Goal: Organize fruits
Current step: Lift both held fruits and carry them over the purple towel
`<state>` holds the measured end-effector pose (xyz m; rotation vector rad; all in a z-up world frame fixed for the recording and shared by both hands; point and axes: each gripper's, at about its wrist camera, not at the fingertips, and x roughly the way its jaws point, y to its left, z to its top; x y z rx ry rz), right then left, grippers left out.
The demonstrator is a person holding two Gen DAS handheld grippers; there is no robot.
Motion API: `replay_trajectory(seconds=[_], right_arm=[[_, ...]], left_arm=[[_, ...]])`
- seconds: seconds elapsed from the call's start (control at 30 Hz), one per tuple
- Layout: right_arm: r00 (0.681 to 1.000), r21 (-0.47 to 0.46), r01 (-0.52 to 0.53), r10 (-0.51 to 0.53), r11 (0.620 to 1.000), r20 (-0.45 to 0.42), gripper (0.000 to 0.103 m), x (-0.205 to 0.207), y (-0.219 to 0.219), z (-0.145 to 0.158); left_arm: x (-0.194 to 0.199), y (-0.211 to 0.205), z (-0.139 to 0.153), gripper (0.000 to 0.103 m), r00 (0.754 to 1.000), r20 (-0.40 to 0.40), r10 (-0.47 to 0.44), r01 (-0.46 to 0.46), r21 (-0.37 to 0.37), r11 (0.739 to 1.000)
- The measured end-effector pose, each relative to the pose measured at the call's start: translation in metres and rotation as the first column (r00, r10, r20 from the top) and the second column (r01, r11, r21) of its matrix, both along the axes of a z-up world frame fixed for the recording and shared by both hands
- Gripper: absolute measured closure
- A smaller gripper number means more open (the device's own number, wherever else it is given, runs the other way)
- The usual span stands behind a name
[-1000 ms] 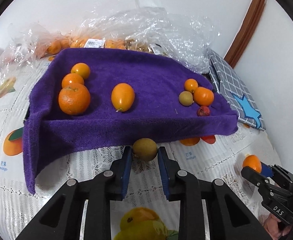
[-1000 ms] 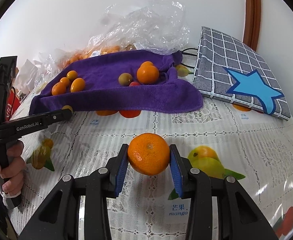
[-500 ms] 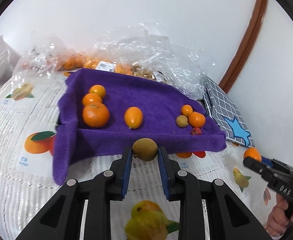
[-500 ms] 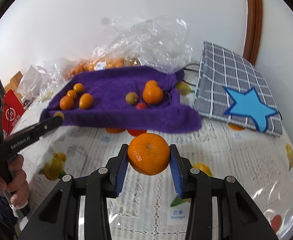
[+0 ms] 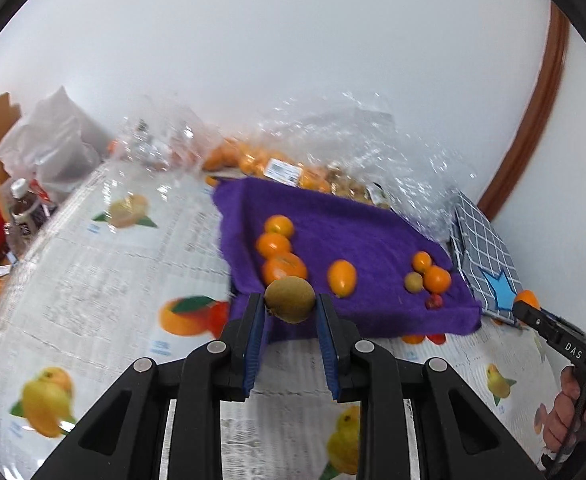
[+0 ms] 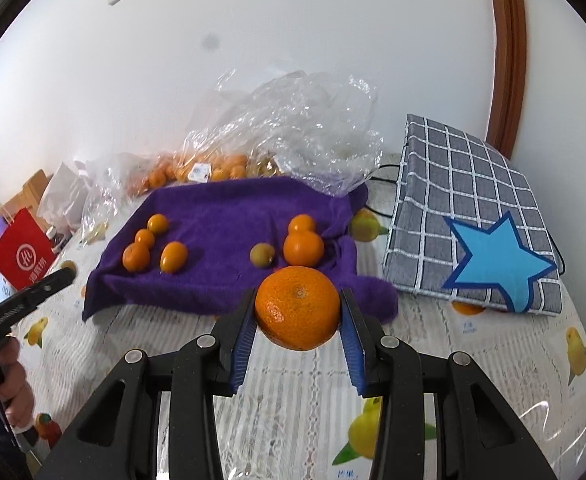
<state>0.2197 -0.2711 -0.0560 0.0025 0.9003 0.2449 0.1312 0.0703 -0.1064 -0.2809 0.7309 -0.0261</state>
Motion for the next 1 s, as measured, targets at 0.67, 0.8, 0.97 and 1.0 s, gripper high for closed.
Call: replay_trajectory(seconds=[0.67, 0.8, 0.97, 1.0], right_arm=[[0.999, 0.021, 0.035, -0.036, 0.999, 0.028, 0.063, 0.054, -0.003, 0.009], [0.999, 0.018, 0.026, -0.027, 1.000, 0.042, 0.063, 0.068, 0.003, 0.011], [0.999, 0.029, 0.010, -0.012, 1.000, 0.037, 0.063, 0.088, 0.012, 0.003], [0.999, 0.031, 0.004, -0.005, 1.000, 0.032, 0.063, 0.093, 0.015, 0.000]], left_arm=[[0.046, 0.027, 0.044, 0.078, 0.998, 0.055, 0.037, -0.036, -0.006, 0.999], [0.063, 0.033, 0.037, 0.078, 0.999, 0.027, 0.034, -0.034, 0.000, 0.999], [0.084, 0.035, 0.026, 0.078, 1.000, -0.004, 0.029, -0.029, 0.007, 1.000], [0.087, 0.035, 0.024, 0.078, 1.000, -0.007, 0.030, -0.030, 0.003, 1.000]])
